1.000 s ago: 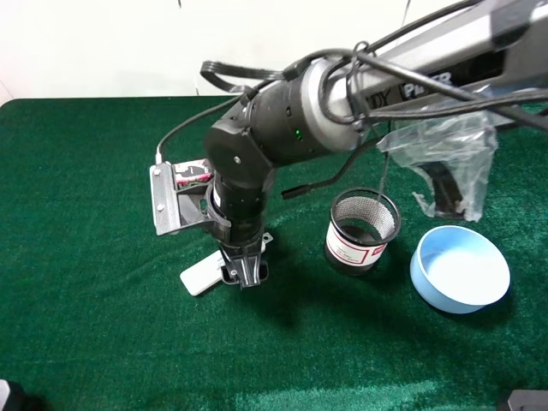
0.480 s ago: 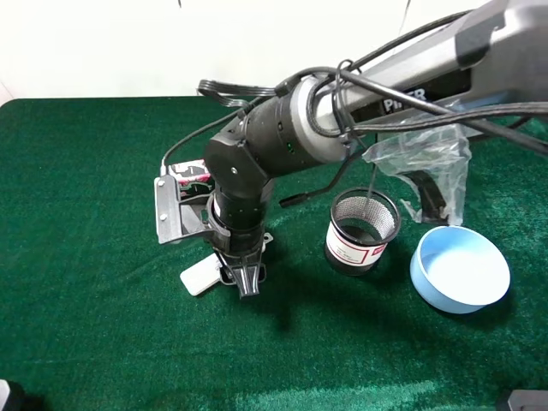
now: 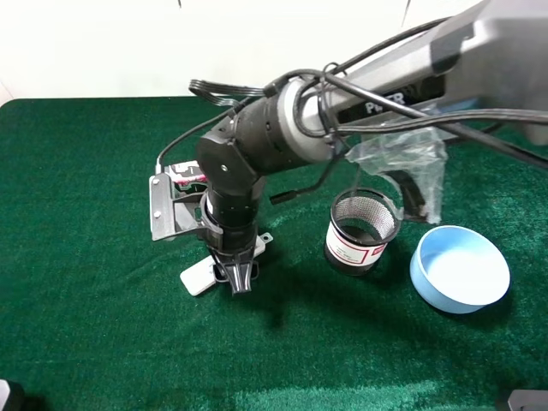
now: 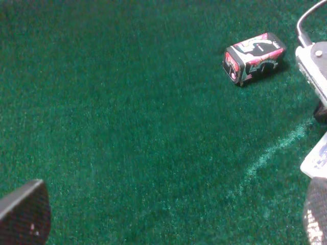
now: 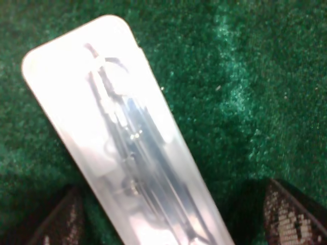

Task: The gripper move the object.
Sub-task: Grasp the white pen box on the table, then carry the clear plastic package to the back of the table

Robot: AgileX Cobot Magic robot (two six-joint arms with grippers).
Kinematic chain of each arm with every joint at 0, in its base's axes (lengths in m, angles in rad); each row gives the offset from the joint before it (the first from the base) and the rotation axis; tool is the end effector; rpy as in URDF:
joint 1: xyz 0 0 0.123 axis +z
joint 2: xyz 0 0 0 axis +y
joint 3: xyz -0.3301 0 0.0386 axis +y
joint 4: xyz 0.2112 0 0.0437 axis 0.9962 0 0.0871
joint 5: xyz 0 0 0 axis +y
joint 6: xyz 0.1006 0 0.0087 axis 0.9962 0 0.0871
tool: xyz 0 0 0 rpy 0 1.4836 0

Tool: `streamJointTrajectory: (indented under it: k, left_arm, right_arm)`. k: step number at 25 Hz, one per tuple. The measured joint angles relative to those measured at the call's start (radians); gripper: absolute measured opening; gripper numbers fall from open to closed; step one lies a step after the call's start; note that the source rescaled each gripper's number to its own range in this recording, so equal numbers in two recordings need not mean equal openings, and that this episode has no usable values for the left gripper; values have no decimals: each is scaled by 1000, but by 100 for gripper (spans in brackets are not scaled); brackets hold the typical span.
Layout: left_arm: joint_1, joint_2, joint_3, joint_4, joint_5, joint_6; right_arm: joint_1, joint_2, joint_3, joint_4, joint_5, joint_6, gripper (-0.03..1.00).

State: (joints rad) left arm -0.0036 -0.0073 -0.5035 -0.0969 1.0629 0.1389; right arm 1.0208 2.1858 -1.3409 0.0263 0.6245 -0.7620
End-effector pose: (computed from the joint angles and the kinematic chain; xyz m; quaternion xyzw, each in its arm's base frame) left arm -0.0775 -0.0083 0.2555 0.0627 0.8477 -0.0128 0.5267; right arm 0.2149 0.3535 0.1422 -0.7682 0.6332 0.0207 0.0922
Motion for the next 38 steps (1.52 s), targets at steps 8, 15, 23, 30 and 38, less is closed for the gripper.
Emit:
streamJointTrajectory:
  k: [8, 15, 23, 30, 38]
  left_arm:
    - [0, 0, 0, 0, 0, 0]
    - [0, 0, 0, 0, 0, 0]
    - [0, 0, 0, 0, 0, 0]
    - [0, 0, 0, 0, 0, 0]
    - [0, 0, 0, 0, 0, 0]
  right_arm:
    - [0, 8, -14, 17, 33, 0, 51]
    - [0, 18, -18, 55, 73, 0, 19]
    - [0, 20, -19, 68, 85, 0, 1]
    - [0, 20, -19, 69, 85, 0, 1]
    - [0, 20, -19, 69, 87, 0, 1]
